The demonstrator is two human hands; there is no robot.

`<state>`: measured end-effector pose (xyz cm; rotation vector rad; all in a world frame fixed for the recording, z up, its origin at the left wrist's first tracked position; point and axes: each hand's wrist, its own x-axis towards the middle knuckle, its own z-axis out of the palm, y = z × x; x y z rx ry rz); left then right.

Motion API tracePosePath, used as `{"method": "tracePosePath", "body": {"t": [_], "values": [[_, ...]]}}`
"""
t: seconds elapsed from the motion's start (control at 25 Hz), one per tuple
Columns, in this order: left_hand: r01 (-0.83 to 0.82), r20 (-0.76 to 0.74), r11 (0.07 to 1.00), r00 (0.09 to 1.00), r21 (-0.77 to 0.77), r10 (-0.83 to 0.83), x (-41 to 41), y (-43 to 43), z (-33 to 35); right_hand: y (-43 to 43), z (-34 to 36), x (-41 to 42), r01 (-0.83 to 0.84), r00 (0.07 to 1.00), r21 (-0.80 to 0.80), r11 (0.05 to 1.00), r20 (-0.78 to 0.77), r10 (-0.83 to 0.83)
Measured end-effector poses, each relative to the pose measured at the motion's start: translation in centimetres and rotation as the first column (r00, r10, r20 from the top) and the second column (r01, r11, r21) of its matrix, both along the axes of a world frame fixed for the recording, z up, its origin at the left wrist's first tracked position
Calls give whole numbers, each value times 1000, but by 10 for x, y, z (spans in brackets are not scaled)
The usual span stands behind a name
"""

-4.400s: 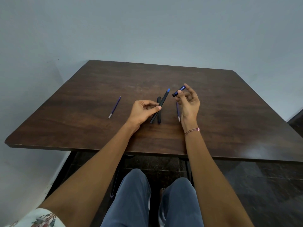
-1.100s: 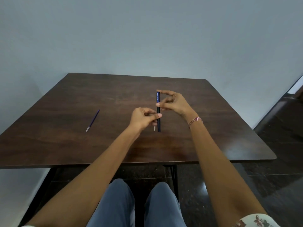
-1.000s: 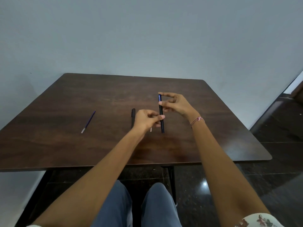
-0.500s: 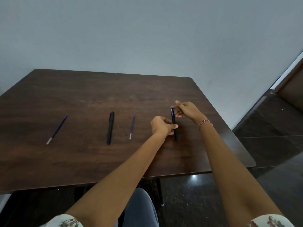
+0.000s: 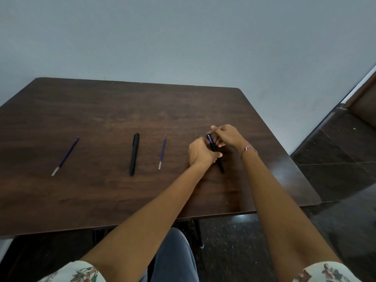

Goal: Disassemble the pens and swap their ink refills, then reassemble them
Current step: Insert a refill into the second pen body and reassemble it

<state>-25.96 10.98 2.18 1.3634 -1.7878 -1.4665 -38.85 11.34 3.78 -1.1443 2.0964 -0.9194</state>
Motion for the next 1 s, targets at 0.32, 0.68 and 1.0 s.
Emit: {"method": "tracePosePath", "body": {"t": [0.32, 0.68, 1.0], "values": [[-45, -13, 988, 999, -145, 43, 22, -9, 4, 5, 8, -1, 12, 978, 18, 1000, -210, -8], [-80, 160, 867, 970, -493, 180, 117, -50, 26, -13, 36, 55, 100, 960, -254, 962, -231, -160], [251, 258, 908, 952, -336, -167, 213, -72, 8, -63, 22, 165, -102, 995, -195, 975, -25, 99]]}}
